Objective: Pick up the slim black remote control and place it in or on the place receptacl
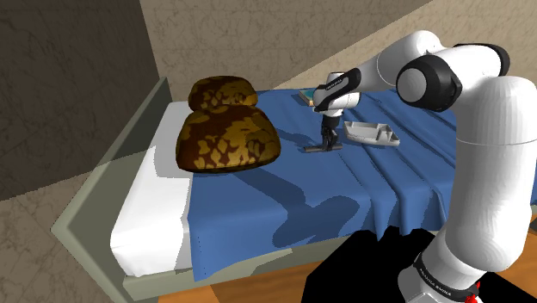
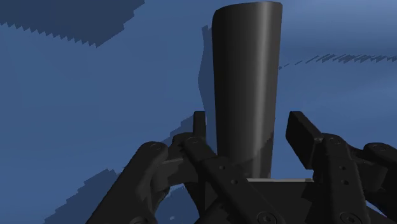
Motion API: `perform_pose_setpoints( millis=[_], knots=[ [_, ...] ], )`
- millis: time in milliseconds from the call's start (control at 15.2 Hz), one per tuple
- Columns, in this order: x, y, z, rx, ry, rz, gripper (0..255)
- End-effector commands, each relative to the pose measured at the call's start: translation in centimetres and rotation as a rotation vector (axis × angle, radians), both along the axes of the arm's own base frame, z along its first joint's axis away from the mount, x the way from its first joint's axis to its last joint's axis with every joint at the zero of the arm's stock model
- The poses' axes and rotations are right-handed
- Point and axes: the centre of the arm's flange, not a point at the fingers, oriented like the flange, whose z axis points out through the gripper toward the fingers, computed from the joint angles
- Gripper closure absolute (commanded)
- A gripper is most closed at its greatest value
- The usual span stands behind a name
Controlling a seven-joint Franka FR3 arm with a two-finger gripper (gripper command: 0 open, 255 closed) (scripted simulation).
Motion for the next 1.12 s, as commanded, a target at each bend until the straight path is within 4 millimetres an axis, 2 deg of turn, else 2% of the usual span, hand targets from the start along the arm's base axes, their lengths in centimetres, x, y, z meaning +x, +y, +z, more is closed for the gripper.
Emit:
perform_pose_setpoints(
  millis=[0,528,1056],
  knots=[
    [0.0,0.0,0.0,0.000,0.000,0.000,255],
    [0.0,0.0,0.0,0.000,0.000,0.000,255],
    [0.0,0.0,4.2,0.000,0.000,0.000,255]
  ],
)
